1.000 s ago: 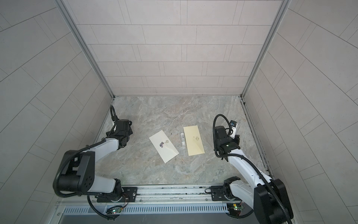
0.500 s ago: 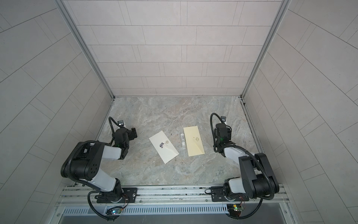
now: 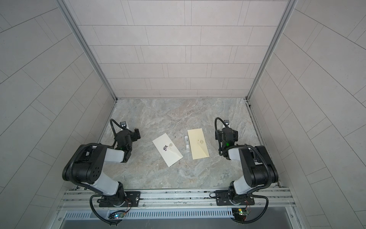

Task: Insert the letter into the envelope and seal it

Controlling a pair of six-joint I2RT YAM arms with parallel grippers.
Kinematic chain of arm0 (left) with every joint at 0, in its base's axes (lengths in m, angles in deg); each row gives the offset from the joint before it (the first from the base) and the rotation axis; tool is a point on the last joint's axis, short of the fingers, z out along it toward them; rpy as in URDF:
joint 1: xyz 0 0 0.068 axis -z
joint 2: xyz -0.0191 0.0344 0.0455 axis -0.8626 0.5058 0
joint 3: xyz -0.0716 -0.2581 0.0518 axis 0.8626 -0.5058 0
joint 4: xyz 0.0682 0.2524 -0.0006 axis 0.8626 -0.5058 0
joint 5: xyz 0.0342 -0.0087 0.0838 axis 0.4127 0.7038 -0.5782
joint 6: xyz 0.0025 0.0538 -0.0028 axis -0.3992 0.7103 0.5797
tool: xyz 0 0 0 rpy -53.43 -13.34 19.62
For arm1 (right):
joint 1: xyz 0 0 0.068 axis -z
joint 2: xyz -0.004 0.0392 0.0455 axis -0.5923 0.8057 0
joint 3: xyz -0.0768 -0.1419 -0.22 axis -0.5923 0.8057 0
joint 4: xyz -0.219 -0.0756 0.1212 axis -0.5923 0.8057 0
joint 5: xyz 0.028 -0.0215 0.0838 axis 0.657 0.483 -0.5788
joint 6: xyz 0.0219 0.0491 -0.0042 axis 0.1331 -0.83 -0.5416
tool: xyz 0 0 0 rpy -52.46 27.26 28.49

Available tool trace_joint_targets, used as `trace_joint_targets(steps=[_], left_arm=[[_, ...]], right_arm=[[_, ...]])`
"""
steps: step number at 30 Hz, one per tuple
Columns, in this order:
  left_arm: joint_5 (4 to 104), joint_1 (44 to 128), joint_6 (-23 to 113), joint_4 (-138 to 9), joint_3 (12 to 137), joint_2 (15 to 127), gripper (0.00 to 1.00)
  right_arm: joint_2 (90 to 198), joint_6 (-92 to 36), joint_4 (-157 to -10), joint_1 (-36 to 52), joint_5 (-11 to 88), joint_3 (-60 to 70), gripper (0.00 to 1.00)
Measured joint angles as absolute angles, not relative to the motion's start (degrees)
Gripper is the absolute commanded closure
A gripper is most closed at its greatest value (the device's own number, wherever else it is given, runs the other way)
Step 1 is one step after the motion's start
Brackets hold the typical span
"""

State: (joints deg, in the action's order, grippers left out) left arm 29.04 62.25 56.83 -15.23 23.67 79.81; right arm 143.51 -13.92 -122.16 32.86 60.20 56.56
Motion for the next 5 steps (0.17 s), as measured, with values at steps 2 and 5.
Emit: trace_joint_targets(steps=[2, 5], left_arm=[[29.04, 62.25, 56.83, -15.23, 23.67, 79.81, 0.0], [29.04, 62.25, 56.83, -15.23, 23.67, 79.81, 0.0]], right_arm=[[143.51, -13.92, -122.44, 32.86, 60.2, 56.56, 0.0], [143.51, -13.92, -122.53, 32.86, 60.2, 56.56, 0.01]])
